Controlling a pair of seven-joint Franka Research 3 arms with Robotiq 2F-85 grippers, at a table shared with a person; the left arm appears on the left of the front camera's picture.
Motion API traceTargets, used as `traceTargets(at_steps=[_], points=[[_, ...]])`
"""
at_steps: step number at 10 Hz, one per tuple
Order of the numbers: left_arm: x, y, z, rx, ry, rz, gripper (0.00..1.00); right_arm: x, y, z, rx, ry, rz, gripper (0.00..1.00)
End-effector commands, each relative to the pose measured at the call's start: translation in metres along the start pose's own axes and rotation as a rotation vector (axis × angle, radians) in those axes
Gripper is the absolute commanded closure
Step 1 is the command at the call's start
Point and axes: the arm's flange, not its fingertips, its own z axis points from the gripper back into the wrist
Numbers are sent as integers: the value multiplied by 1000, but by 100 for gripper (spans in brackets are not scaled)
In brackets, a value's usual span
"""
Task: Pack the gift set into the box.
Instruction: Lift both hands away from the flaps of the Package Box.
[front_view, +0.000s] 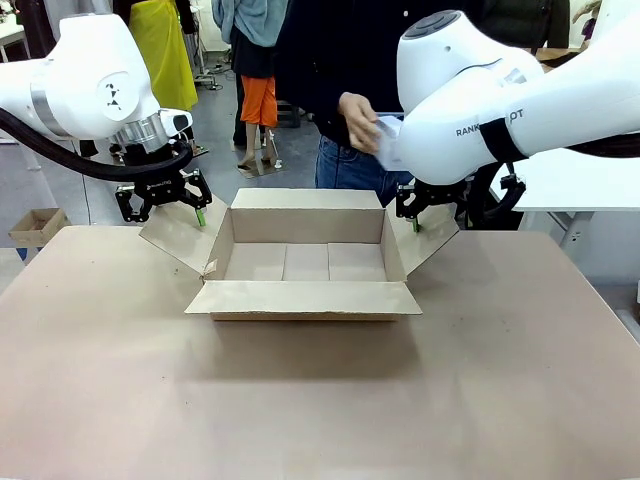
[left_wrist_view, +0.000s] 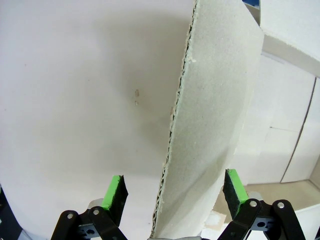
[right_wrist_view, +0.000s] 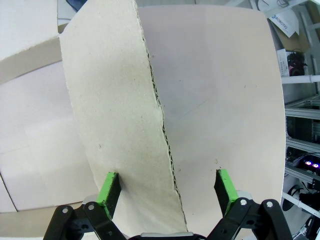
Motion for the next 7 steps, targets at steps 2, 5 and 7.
traceTargets(at_steps=[2, 5, 7], points=[[0, 0, 1, 14, -4, 12, 0, 4, 2, 2, -22, -15, -24, 0], [0, 0, 1, 14, -4, 12, 0, 4, 2, 2, -22, -15, -24, 0], [0, 0, 1, 14, -4, 12, 0, 4, 2, 2, -22, -15, -24, 0]])
